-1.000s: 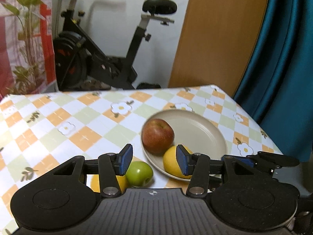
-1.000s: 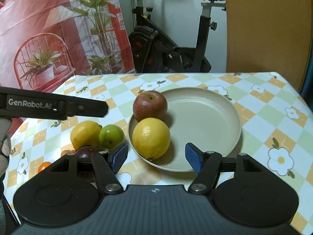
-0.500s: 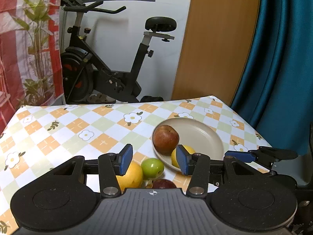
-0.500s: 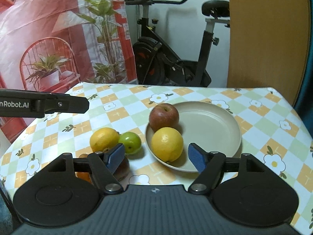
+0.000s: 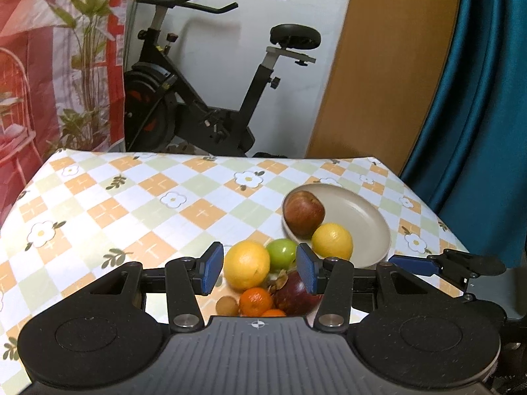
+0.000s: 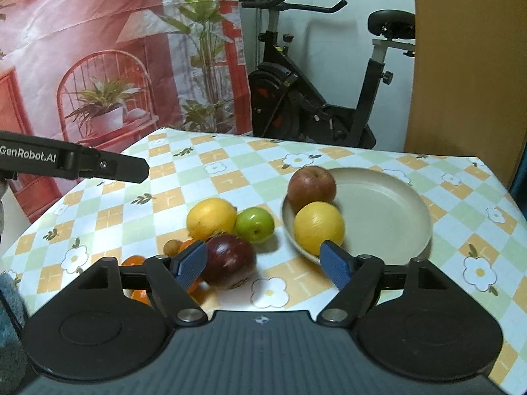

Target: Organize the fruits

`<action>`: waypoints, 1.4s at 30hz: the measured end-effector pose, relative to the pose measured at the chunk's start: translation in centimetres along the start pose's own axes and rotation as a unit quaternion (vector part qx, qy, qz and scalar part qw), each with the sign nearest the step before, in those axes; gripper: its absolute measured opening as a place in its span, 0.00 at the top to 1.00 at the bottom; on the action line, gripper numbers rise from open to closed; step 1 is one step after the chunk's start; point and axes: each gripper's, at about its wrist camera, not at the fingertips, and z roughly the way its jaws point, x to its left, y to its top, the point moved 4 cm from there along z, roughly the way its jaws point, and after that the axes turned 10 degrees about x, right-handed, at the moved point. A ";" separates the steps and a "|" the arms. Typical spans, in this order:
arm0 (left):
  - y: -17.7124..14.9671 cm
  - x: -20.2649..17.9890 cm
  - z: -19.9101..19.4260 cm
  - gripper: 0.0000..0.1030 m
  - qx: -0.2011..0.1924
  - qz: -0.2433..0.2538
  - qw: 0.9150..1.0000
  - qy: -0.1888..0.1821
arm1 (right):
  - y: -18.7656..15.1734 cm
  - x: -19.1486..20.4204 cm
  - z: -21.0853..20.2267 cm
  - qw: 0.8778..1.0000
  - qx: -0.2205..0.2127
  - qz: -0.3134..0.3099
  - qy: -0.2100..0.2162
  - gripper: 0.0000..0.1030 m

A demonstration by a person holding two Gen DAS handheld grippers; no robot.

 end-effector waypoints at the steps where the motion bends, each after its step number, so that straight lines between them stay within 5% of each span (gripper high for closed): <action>1: -0.2 0.2 0.0 0.50 0.002 0.000 1.000 0.001 | -0.1 0.1 0.0 1.000 0.001 -0.001 0.001 0.24; 16: -3.5 1.5 0.4 0.50 0.035 -0.019 0.999 0.000 | -2.6 2.0 1.5 0.998 0.032 -0.034 0.036 0.24; 24: -5.1 1.7 1.1 0.51 0.054 -0.028 0.998 -0.014 | -4.2 5.3 2.5 0.991 0.050 -0.105 0.062 0.25; 37: -5.6 0.2 1.9 0.58 0.069 -0.011 0.997 -0.037 | -4.5 5.1 5.3 0.985 0.084 -0.109 0.100 0.52; 42: -5.6 -1.2 2.5 0.58 0.081 0.009 0.995 -0.061 | -5.4 4.6 4.5 0.984 0.085 -0.113 0.110 0.52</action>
